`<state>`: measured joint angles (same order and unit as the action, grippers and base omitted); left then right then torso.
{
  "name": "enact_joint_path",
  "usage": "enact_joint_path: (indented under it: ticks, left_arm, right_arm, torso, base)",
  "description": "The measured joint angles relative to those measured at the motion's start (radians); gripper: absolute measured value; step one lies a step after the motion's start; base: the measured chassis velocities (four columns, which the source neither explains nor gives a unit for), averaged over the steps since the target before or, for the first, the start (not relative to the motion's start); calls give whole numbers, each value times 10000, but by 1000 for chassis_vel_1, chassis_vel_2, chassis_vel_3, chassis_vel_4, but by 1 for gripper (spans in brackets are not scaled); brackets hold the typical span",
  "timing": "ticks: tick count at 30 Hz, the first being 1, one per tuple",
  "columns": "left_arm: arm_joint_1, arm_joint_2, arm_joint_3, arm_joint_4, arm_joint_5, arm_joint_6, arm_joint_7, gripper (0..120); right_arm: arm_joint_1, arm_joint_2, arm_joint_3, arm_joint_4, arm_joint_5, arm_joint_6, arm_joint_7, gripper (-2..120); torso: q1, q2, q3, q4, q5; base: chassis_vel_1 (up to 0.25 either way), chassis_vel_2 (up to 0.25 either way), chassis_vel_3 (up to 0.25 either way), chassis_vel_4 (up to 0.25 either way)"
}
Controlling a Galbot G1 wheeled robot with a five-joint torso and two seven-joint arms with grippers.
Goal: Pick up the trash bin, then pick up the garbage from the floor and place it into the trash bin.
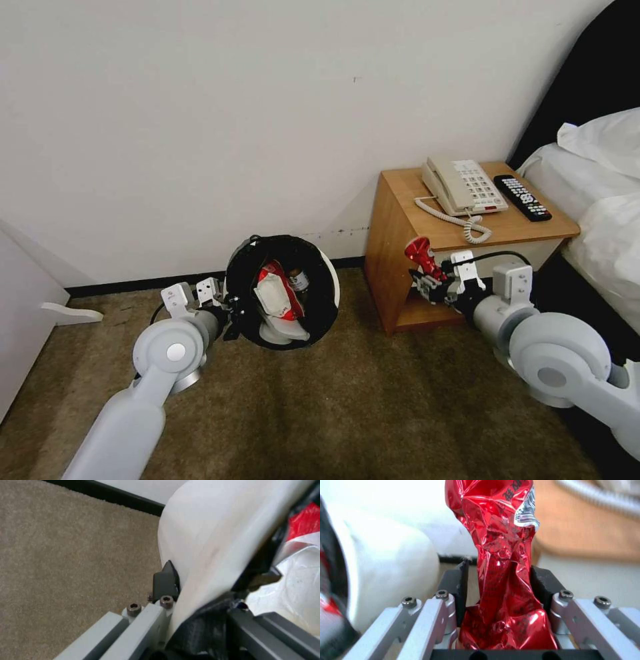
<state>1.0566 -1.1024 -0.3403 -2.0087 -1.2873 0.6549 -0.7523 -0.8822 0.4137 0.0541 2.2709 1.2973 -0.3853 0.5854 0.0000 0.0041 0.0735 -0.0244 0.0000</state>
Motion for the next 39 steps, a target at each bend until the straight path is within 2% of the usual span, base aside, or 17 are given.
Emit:
enact_joint_path:
  ticks: [9,18,26,27,33,39]
  left_arm:
    - [-278,131,238,-150,-506,202,-125,0]
    - [-478,136,473,-216,-730,299,-152,0]
    - [-662,49,757,-180,-734,354,-169,0]
    - [-929,-9,1026,-59,-747,375,-200,0]
    - [-1282,-162,1335,114,-965,385,-327,0]
    - [-1397,-217,1364,129,-1128,386,-398,0]
  right_arm:
    - [664,-17,238,1,-471,627,-1213,36]
    - [1570,54,-12,16,-681,925,-1954,36]
    - [2184,289,-209,-73,-634,976,-2258,36]
    - [2288,409,-296,-111,-622,1006,-2449,36]
    - [2374,629,-443,-154,-647,1110,-2919,36]
    - [2503,704,-517,-136,-618,1368,-3549,36]
  torso:
    - [0,0,0,0,0]
    - [0,-1,0,-1,0]
    - [0,0,0,0,0]
    - [0,0,0,-1,0]
    - [0,0,0,-1,1]
    - [0,0,0,-1,0]
  base:
    - [0,0,0,0]
    - [0,0,0,0]
    - [0,0,0,0]
    - [0,0,0,0]
    - [0,0,0,0]
    - [0,0,0,0]
